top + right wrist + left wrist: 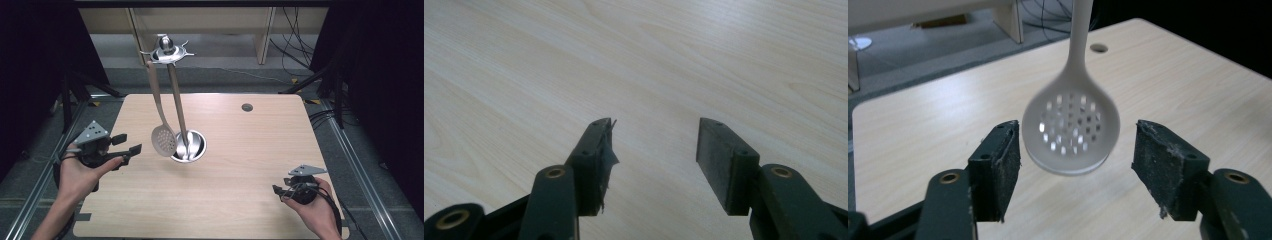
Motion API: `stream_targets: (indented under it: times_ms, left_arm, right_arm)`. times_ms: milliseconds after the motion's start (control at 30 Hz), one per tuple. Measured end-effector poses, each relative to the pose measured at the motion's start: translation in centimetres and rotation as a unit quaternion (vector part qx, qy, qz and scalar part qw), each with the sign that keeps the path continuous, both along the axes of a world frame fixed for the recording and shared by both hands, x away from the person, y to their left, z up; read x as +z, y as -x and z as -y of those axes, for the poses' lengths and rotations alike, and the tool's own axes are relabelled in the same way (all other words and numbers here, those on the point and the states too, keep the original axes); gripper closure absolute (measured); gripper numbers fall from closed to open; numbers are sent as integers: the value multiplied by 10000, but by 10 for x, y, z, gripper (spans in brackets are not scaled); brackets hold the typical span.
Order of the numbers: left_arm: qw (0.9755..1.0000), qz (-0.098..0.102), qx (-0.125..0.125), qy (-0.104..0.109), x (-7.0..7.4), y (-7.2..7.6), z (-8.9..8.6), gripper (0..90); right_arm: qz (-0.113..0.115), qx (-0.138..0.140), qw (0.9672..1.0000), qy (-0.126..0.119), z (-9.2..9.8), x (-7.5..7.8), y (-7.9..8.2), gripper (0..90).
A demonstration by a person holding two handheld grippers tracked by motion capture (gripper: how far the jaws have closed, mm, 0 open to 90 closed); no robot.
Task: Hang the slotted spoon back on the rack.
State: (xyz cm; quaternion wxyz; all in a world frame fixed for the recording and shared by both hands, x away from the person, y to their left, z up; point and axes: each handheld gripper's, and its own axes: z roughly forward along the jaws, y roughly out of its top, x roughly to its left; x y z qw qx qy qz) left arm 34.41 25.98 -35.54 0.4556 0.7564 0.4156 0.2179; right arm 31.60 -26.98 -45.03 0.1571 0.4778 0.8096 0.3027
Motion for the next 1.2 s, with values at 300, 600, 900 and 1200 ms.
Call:
stream_targets:
  times_ms: [300, 600, 900, 1200]
  left_arm:
    - [9990, -267, 358, 20, -47, 13, -8, 317]
    - [9969, -597, 518, 36, -94, 20, -8, 315]
    - [9943, -800, 707, 27, -122, 21, -14, 313]
    - [9938, -792, 756, 202, -124, 18, -13, 289]
  right_arm:
    - [-8, 9, 10000, -7, 0, -1, 0, 474]
    - [-54, 18, 10000, -47, -1, -1, 0, 470]
    - [-131, 35, 9998, -133, 1, -3, 0, 466]
    - [22, 60, 9998, -185, 4, -6, -1, 449]
